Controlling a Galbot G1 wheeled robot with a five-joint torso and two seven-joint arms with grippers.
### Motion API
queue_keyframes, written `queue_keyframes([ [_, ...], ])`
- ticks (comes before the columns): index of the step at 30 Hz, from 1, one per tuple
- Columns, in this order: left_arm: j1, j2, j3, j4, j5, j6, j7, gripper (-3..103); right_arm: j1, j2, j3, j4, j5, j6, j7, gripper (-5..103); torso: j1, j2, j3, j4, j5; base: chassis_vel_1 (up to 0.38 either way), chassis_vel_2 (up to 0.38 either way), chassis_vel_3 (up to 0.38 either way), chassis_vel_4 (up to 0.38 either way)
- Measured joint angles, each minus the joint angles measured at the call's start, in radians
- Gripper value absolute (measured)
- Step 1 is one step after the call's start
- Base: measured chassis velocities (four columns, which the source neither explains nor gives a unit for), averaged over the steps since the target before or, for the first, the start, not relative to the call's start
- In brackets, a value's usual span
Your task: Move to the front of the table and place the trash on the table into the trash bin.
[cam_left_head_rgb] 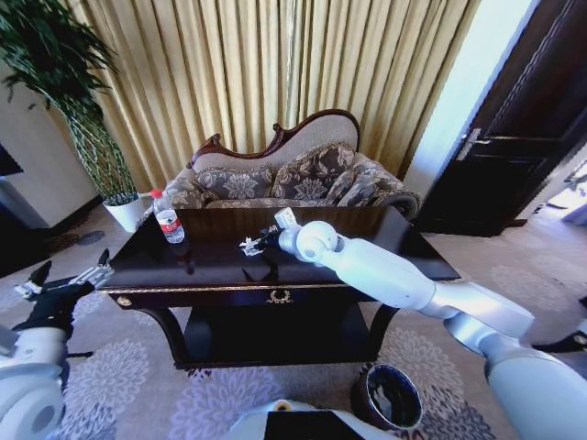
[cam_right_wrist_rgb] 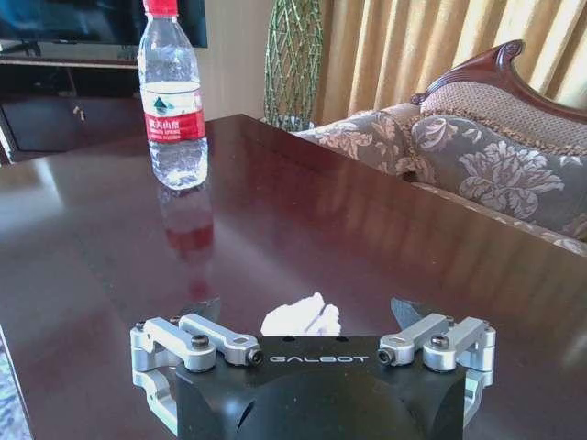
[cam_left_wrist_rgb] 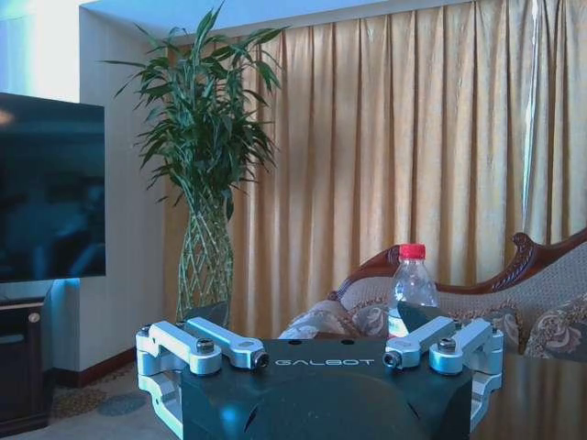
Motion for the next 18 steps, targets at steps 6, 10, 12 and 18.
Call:
queue_keyframes([
  [6, 0.003, -0.012, 0.001, 0.0, 0.009, -0.001, 0.0, 100, -0.004, 0.032, 0.002, -0.016, 0.018, 0.0, 0.005, 100, 0.0, 0.0, 0.0, 0.0, 0.0, 0.0, 0.0, 0.0, 0.0],
  [10, 0.004, -0.014, -0.001, 0.0, 0.011, -0.001, 0.0, 100, -0.002, 0.045, 0.0, -0.029, 0.028, -0.006, 0.005, 100, 0.0, 0.0, 0.0, 0.0, 0.0, 0.0, 0.0, 0.0, 0.0],
  [12, 0.004, -0.014, -0.001, 0.0, 0.011, -0.001, 0.0, 100, -0.001, 0.05, 0.0, -0.035, 0.028, -0.007, 0.005, 100, 0.0, 0.0, 0.0, -0.0001, 0.0001, 0.0, 0.0, 0.0, 0.0],
  [18, 0.003, -0.016, -0.003, 0.0, 0.011, -0.002, 0.001, 100, 0.005, 0.077, -0.009, -0.073, 0.023, -0.007, 0.002, 100, 0.0, 0.0, 0.0, 0.0, 0.0001, 0.0, 0.0, 0.0, 0.0],
])
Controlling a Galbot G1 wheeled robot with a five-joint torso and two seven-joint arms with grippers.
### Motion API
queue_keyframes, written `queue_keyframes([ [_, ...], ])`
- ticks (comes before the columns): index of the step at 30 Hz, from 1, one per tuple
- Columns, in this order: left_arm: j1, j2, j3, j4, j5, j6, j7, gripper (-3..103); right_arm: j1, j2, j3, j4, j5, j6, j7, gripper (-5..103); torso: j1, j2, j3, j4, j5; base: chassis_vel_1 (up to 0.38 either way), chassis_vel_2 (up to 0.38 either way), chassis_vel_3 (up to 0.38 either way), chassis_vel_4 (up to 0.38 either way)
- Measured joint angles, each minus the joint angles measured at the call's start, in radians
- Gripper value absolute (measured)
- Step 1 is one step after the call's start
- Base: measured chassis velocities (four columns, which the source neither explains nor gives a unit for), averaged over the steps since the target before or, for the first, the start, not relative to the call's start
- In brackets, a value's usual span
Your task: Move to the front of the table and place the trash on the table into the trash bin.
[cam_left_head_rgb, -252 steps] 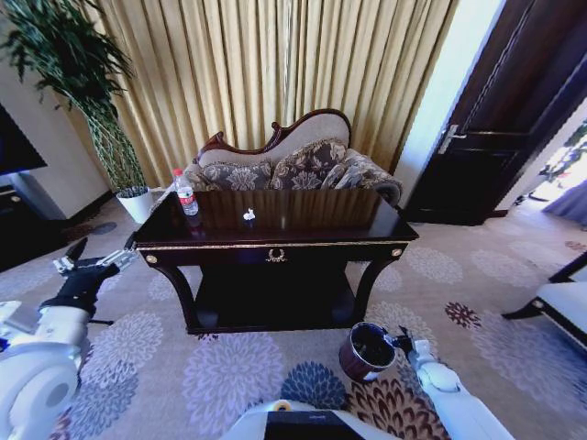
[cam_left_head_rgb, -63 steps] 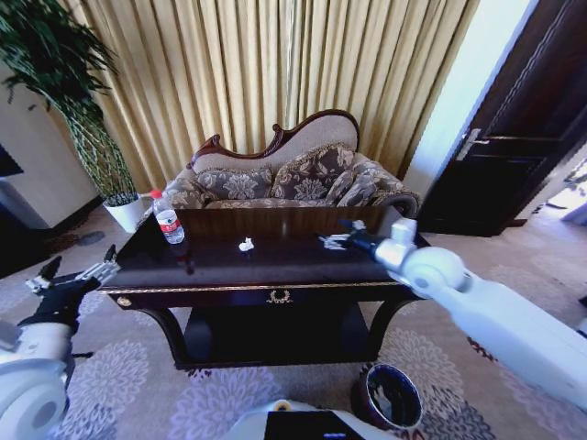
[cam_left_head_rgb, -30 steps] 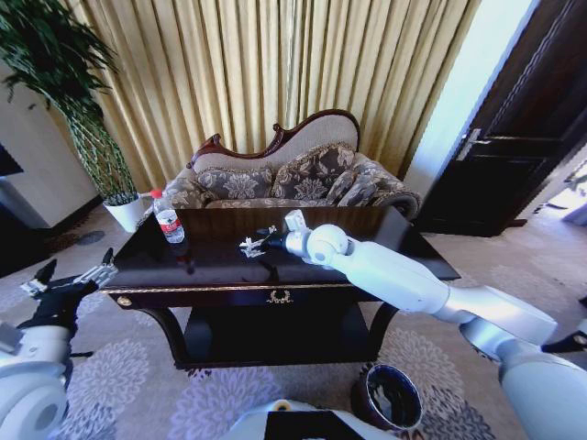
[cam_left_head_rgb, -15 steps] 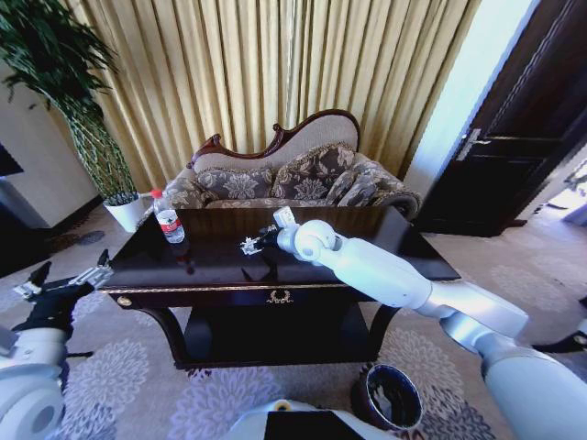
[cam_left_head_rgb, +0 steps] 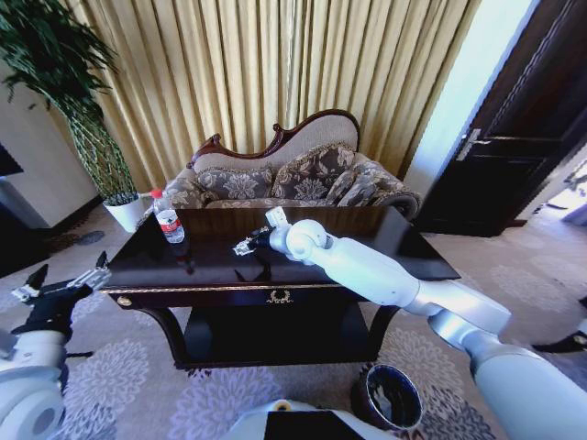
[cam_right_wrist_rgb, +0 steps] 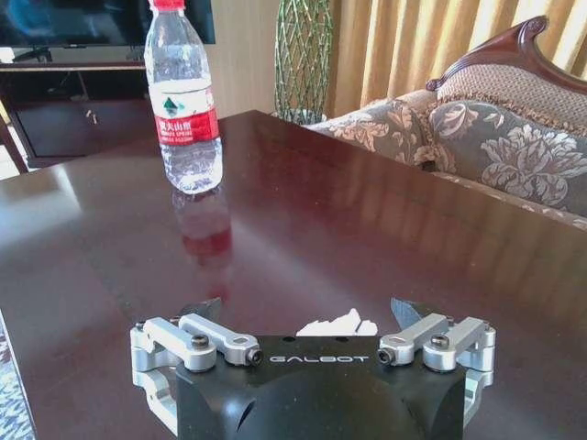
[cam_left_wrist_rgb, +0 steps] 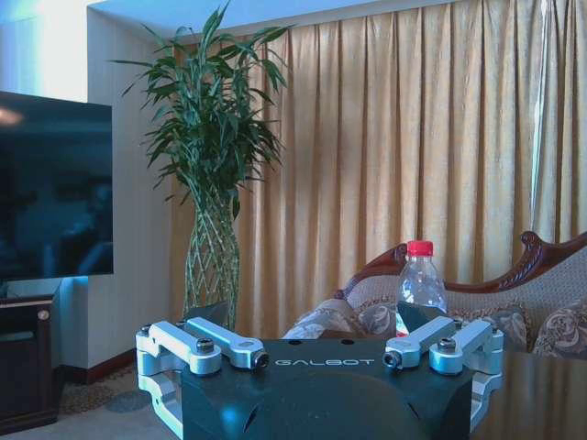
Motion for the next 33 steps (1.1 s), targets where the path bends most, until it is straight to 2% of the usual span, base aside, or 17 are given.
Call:
queue_keyframes([
  [9, 0.002, -0.004, -0.007, 0.0, 0.0, -0.002, 0.001, 100, -0.001, 0.004, -0.017, -0.018, -0.013, 0.006, -0.006, 100, 0.0, 0.0, 0.0, -0.0001, 0.0001, 0.0, 0.0, 0.0, 0.0],
  [11, 0.002, -0.005, -0.009, 0.0, 0.0, -0.002, 0.002, 100, 0.0, 0.005, -0.018, -0.022, -0.018, 0.009, -0.006, 103, 0.0, 0.0, 0.0, 0.0, 0.0, 0.0, 0.0, 0.0, 0.0],
  [13, 0.005, -0.008, -0.016, 0.0, 0.0, -0.003, 0.005, 100, 0.002, 0.004, -0.023, -0.028, -0.028, 0.026, -0.008, 94, 0.0, 0.0, 0.0, -0.0001, 0.0001, 0.0, 0.0, 0.0, 0.0],
  [14, 0.005, -0.008, -0.016, 0.0, 0.0, -0.003, 0.005, 100, 0.002, 0.004, -0.023, -0.028, -0.028, 0.026, -0.008, 94, 0.0, 0.0, 0.0, -0.0001, 0.0001, 0.0, 0.0, 0.0, 0.0],
  [16, 0.006, -0.011, -0.021, 0.0, 0.0, -0.005, 0.007, 100, 0.003, -0.001, -0.028, -0.029, -0.034, 0.034, -0.01, 84, 0.0, 0.0, 0.0, -0.0001, 0.0001, 0.0, 0.0, 0.0, 0.0],
  [17, 0.006, -0.011, -0.021, 0.0, 0.0, -0.005, 0.007, 100, 0.003, -0.001, -0.028, -0.029, -0.034, 0.034, -0.01, 84, 0.0, 0.0, 0.0, -0.0001, 0.0001, 0.0, 0.0, 0.0, 0.0],
  [19, 0.007, -0.012, -0.022, 0.0, 0.0, -0.007, 0.008, 100, 0.003, -0.005, -0.031, -0.028, -0.038, 0.039, -0.01, 73, 0.0, 0.0, 0.0, -0.0001, 0.0001, 0.0, 0.0, 0.0, 0.0],
  [22, 0.007, -0.012, -0.022, 0.0, 0.0, -0.007, 0.008, 100, 0.003, -0.007, -0.031, -0.027, -0.04, 0.041, -0.01, 68, 0.0, 0.0, 0.0, -0.0001, 0.0001, 0.0, 0.0, 0.0, 0.0],
  [23, 0.007, -0.012, -0.023, 0.0, 0.0, -0.009, 0.008, 100, 0.003, -0.009, -0.031, -0.024, -0.041, 0.043, -0.01, 57, 0.0, 0.0, 0.0, -0.0001, 0.0001, 0.0, 0.0, 0.0, 0.0],
  [24, 0.007, -0.011, -0.025, 0.0, 0.0, -0.01, 0.008, 100, 0.003, -0.011, -0.031, -0.023, -0.041, 0.044, -0.01, 51, 0.0, 0.0, 0.0, -0.0001, 0.0001, 0.0, 0.0, 0.0, 0.0],
  [25, 0.007, -0.011, -0.025, 0.0, 0.0, -0.01, 0.008, 100, 0.003, -0.011, -0.031, -0.023, -0.041, 0.044, -0.01, 51, 0.0, 0.0, 0.0, -0.0001, 0.0001, 0.0, 0.0, 0.0, 0.0],
  [27, 0.008, -0.01, -0.028, 0.0, 0.0, -0.014, 0.008, 100, 0.005, -0.015, -0.032, -0.021, -0.041, 0.05, -0.012, 41, 0.0, 0.0, 0.0, -0.0001, 0.0001, 0.0, 0.0, 0.0, 0.0],
  [28, 0.008, -0.01, -0.028, 0.0, 0.0, -0.014, 0.008, 100, 0.005, -0.015, -0.032, -0.021, -0.041, 0.05, -0.012, 41, 0.0, 0.0, 0.0, -0.0001, 0.0001, 0.0, 0.0, 0.0, 0.0],
  [30, 0.008, -0.01, -0.031, 0.0, 0.0, -0.017, 0.008, 100, 0.006, -0.017, -0.032, -0.019, -0.041, 0.056, -0.015, 30, 0.0, 0.0, 0.0, -0.0001, 0.0001, 0.0, 0.0, 0.0, 0.0],
  [33, 0.009, -0.009, -0.033, 0.0, 0.0, -0.018, 0.008, 100, 0.006, -0.02, -0.032, -0.019, -0.043, 0.059, -0.024, 24, 0.0, 0.0, 0.0, -0.0001, 0.0001, 0.0, 0.0, 0.0, 0.0],
])
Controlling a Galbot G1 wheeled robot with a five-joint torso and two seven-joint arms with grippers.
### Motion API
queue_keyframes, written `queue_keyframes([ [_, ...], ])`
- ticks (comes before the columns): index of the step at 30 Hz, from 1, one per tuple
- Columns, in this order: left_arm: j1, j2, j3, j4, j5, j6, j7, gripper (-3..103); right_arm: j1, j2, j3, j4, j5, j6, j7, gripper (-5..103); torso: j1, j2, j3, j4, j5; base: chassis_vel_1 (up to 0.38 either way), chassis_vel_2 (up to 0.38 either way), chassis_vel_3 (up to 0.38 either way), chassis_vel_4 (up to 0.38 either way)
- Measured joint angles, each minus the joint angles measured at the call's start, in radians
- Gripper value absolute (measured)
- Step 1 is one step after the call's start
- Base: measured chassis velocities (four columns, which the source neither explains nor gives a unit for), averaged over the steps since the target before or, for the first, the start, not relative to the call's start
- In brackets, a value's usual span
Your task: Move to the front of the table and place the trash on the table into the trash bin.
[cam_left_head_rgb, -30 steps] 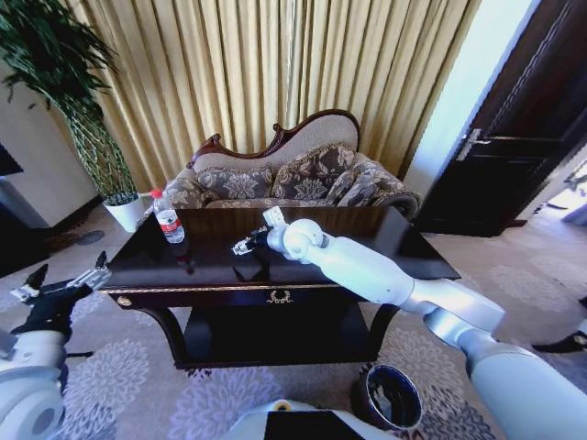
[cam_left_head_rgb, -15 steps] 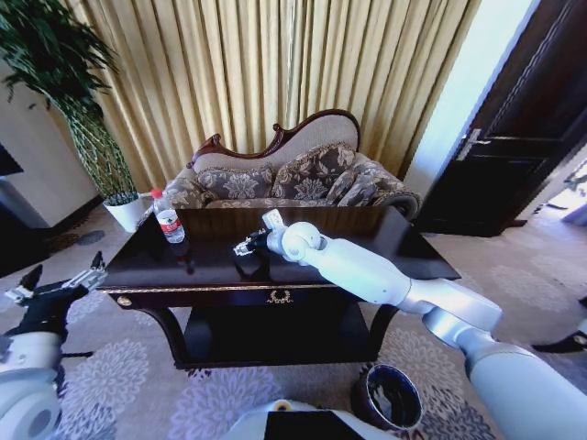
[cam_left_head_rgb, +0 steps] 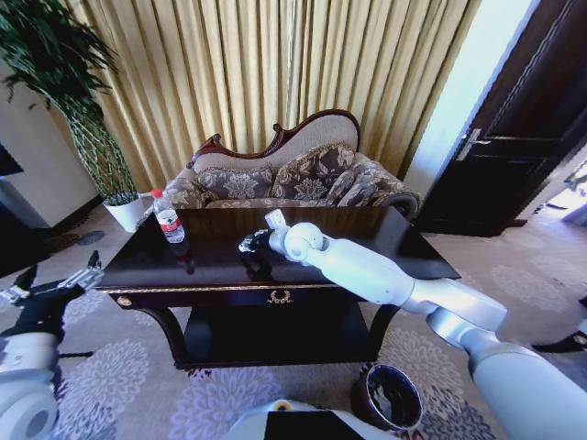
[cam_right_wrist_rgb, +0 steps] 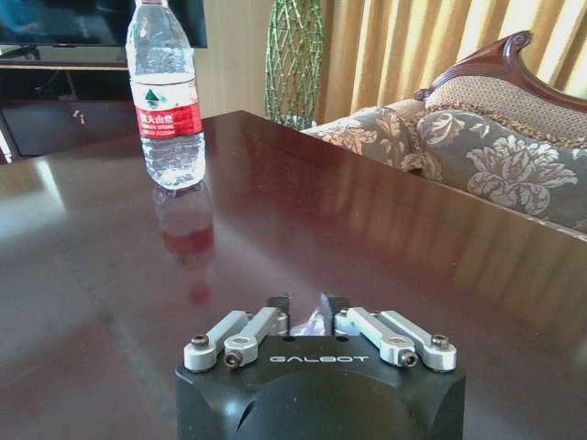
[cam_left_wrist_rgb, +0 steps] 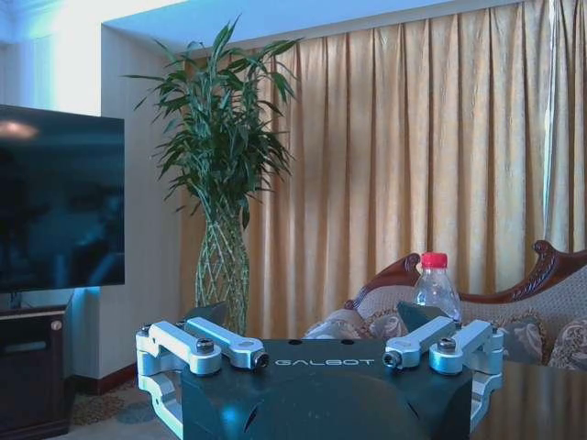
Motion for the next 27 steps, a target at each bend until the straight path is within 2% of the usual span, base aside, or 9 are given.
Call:
queue_keyframes([
  [2, 0.0, 0.0, -0.001, 0.0, 0.0, -0.001, 0.0, 100, 0.0, -0.005, 0.0, 0.0, -0.009, 0.002, -0.013, 14, 0.0, 0.0, 0.0, 0.0, 0.0, 0.0, 0.0, 0.0, 0.0],
  [6, 0.001, 0.0, -0.001, 0.0, 0.001, -0.002, 0.0, 100, -0.004, -0.012, 0.001, 0.001, -0.015, 0.006, -0.022, 8, 0.0, 0.0, 0.0, 0.0, 0.0, 0.0, 0.0, 0.0, 0.0],
  [7, 0.001, 0.001, -0.001, 0.0, 0.001, -0.002, 0.0, 100, -0.006, -0.016, 0.003, 0.003, -0.016, 0.007, -0.025, 19, 0.0, 0.0, 0.0, 0.0, 0.0, 0.0, 0.0, 0.0, 0.0],
  [9, 0.001, 0.001, -0.001, 0.0, 0.002, -0.002, 0.0, 100, -0.006, -0.018, 0.003, 0.003, -0.016, 0.007, -0.026, 19, 0.0, 0.0, 0.0, 0.0, 0.0, 0.0, 0.0, 0.0, 0.0],
  [18, 0.001, 0.011, 0.0, 0.0, 0.002, -0.003, 0.0, 100, -0.004, -0.038, 0.01, 0.008, -0.025, 0.008, -0.06, 57, 0.0, 0.0, 0.0, 0.0, 0.0, 0.0, 0.0, 0.0, 0.0],
  [19, 0.001, 0.011, 0.0, 0.0, 0.002, -0.003, 0.0, 100, -0.004, -0.038, 0.01, 0.008, -0.025, 0.008, -0.06, 57, 0.0, 0.0, 0.0, 0.0, 0.0, 0.0, 0.0, 0.0, 0.0],
  [22, 0.001, 0.011, -0.002, 0.0, 0.002, -0.003, 0.0, 100, -0.004, -0.041, 0.008, 0.008, -0.038, 0.011, -0.068, 67, 0.0, 0.0, 0.0, 0.0, 0.0, 0.0, 0.0, 0.0, 0.0],
  [24, 0.0, 0.011, -0.004, 0.0, 0.002, -0.004, 0.0, 100, -0.004, -0.044, 0.005, 0.007, -0.052, 0.014, -0.083, 78, 0.0, 0.0, 0.0, 0.0, 0.0, 0.0, 0.0, 0.0, 0.0],
  [27, -0.001, 0.011, -0.003, 0.0, 0.001, -0.004, 0.0, 100, -0.004, -0.044, 0.003, 0.006, -0.055, 0.014, -0.088, 84, 0.0, 0.0, 0.0, 0.0, 0.0, 0.0, 0.0, 0.0, 0.0],
])
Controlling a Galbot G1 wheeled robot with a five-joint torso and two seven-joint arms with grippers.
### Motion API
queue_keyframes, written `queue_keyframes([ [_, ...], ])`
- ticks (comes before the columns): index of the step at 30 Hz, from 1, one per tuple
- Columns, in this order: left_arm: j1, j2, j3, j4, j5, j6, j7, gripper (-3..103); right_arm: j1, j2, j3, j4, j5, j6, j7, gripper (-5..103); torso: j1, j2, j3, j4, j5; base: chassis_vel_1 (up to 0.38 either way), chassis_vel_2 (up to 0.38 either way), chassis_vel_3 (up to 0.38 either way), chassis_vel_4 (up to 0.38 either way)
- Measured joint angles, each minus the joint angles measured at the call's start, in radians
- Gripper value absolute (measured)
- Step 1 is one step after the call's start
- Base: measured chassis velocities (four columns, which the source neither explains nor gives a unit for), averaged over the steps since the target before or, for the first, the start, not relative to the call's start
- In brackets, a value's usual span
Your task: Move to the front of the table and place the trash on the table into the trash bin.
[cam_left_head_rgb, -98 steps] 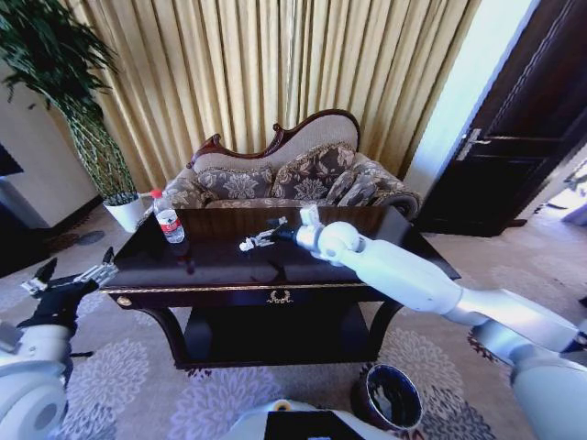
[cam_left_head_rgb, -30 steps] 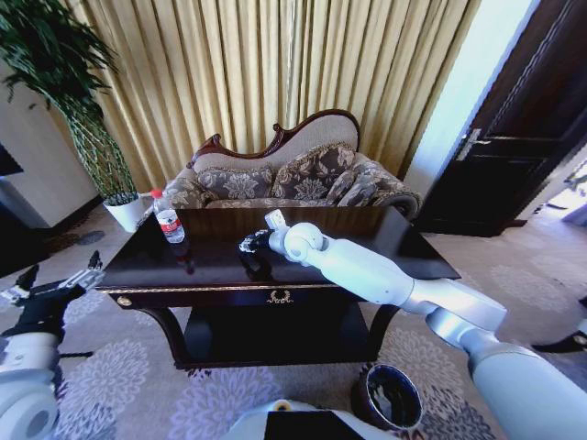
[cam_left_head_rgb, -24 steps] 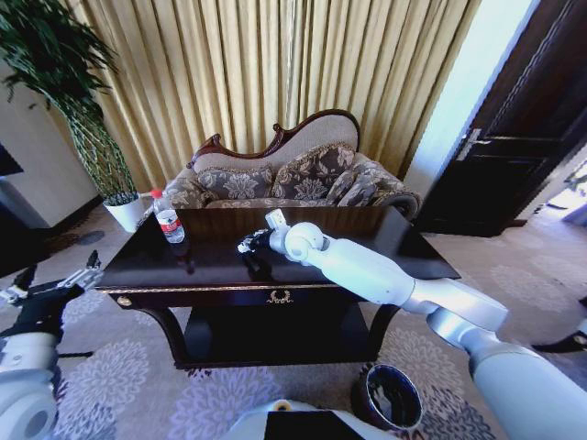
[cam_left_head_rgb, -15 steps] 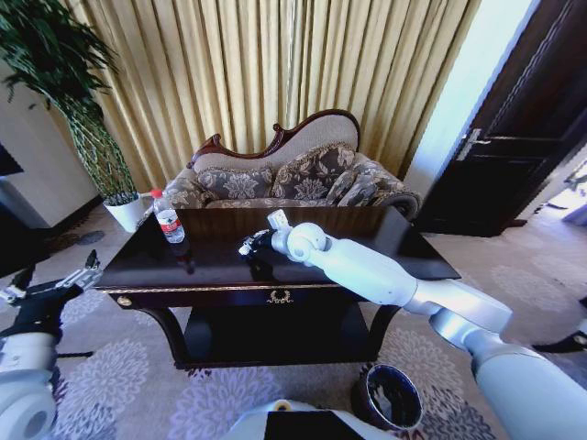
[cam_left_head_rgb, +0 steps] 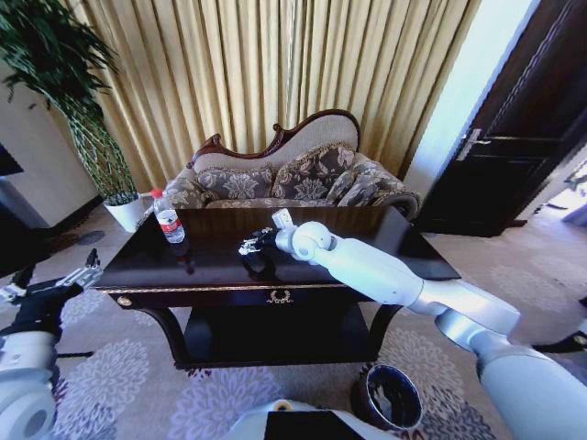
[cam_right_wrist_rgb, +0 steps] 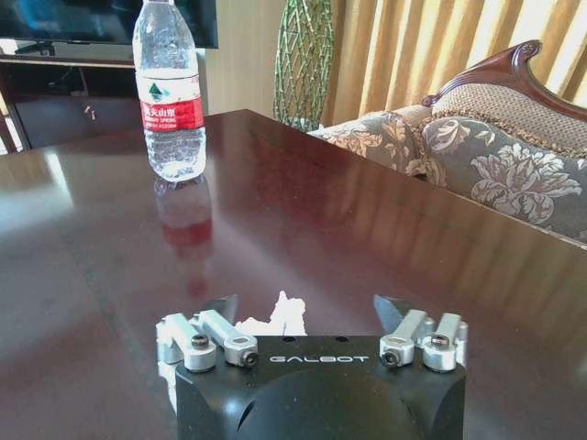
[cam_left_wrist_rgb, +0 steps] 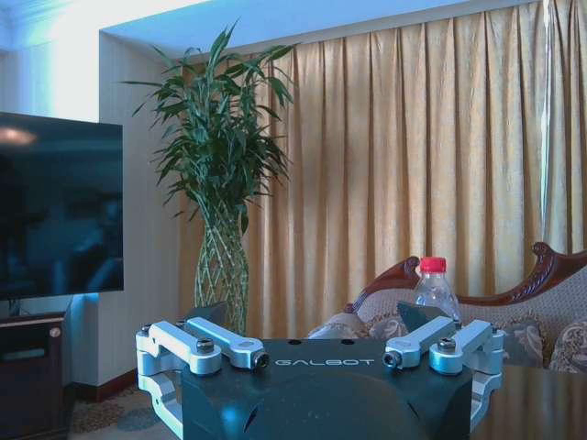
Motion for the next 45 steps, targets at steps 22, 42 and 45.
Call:
queue_keyframes([
  [22, -0.003, -0.002, -0.002, 0.0, -0.004, -0.017, 0.002, 100, -0.011, -0.015, -0.018, -0.013, -0.043, 0.051, -0.026, 13, 0.0, 0.0, 0.0, 0.0, 0.0, 0.0, 0.0, 0.0, 0.0],
  [42, -0.005, -0.002, -0.003, 0.0, -0.004, -0.022, 0.004, 100, -0.029, -0.03, 0.006, 0.008, -0.046, 0.078, -0.023, 0, 0.0, 0.0, 0.0, 0.0, 0.0, 0.0, 0.0, 0.0, 0.0],
  [45, -0.008, -0.001, 0.003, 0.0, -0.004, -0.022, 0.004, 100, -0.031, -0.033, 0.01, 0.01, -0.045, 0.093, -0.022, 0, 0.0, 0.0, 0.0, 0.0, 0.0, 0.0, 0.0, 0.0, 0.0],
])
